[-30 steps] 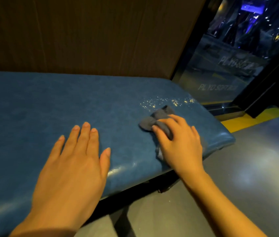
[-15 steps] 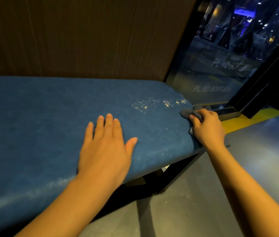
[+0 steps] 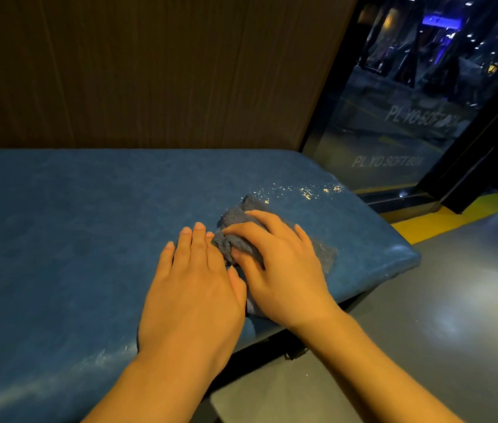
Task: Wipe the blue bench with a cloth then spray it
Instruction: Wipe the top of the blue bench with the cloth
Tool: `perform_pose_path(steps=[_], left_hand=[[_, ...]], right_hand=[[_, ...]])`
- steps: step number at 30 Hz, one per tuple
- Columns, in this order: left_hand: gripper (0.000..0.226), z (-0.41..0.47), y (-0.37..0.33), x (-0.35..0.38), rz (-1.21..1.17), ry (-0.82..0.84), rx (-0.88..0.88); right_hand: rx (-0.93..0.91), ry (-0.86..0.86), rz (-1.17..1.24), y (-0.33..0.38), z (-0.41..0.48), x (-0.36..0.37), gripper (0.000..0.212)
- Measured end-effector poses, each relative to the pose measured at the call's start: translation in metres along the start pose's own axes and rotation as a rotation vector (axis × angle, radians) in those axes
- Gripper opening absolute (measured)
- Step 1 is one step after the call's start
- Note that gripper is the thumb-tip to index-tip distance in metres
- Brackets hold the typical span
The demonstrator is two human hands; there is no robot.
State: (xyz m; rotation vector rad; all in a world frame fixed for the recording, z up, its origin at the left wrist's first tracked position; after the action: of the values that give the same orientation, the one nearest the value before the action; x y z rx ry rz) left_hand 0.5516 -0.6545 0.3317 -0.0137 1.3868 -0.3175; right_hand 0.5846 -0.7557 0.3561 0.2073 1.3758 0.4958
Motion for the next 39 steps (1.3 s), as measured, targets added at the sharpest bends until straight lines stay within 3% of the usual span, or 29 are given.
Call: perform_pose_path(steps=[2, 10, 12, 16, 20, 29, 34, 39], left_hand=[[0.059, 0.001, 0.001, 0.003, 0.021, 0.075, 0.001], [0.059, 0.015, -0.007, -0.017, 0.051, 0.089, 0.008], [0.058, 0.021, -0.005, -0.015, 0.070, 0.020, -0.038], [0.086, 0.026, 0.000, -0.005, 0.114, 0.079, -0.117], [0.060, 0.019, 0.004, 0.007, 0.032, 0.124, -0.066], [0.060, 0.020, 0.003, 0.011, 0.018, -0.011, -0.047], [0.060, 0.021, 0.002, 0.011, 0.056, -0.074, -0.043], [0.059, 0.022, 0.000, 0.013, 0.086, -0.148, -0.034]], right_hand=[[-0.055, 0.072, -0.001, -0.002, 0.012, -0.002, 0.045], [-0.292, 0.190, -0.064, 0.004, 0.083, 0.010, 0.030], [-0.266, 0.172, -0.091, 0.007, 0.097, 0.015, 0.031], [-0.180, 0.096, -0.101, 0.002, 0.121, 0.020, 0.029], [-0.062, 0.041, -0.197, -0.013, 0.147, 0.019, 0.032], [0.012, 0.083, -0.417, -0.042, 0.187, -0.004, 0.060], [0.054, 0.132, -0.516, -0.065, 0.208, -0.025, 0.054], [0.161, 0.137, -0.364, -0.111, 0.213, -0.052, 0.033]])
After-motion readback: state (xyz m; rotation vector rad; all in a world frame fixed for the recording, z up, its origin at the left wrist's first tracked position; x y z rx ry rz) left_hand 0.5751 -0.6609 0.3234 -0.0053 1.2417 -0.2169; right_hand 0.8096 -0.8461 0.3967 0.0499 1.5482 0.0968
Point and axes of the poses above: each hand's wrist, its own z-axis towards the middle knuckle, its own x-axis out of the palm, y = z × x, the point moved 4 cm from there along z, towards the middle knuckle, and after that the axes turned 10 degrees about x, right-handed, at the moved point
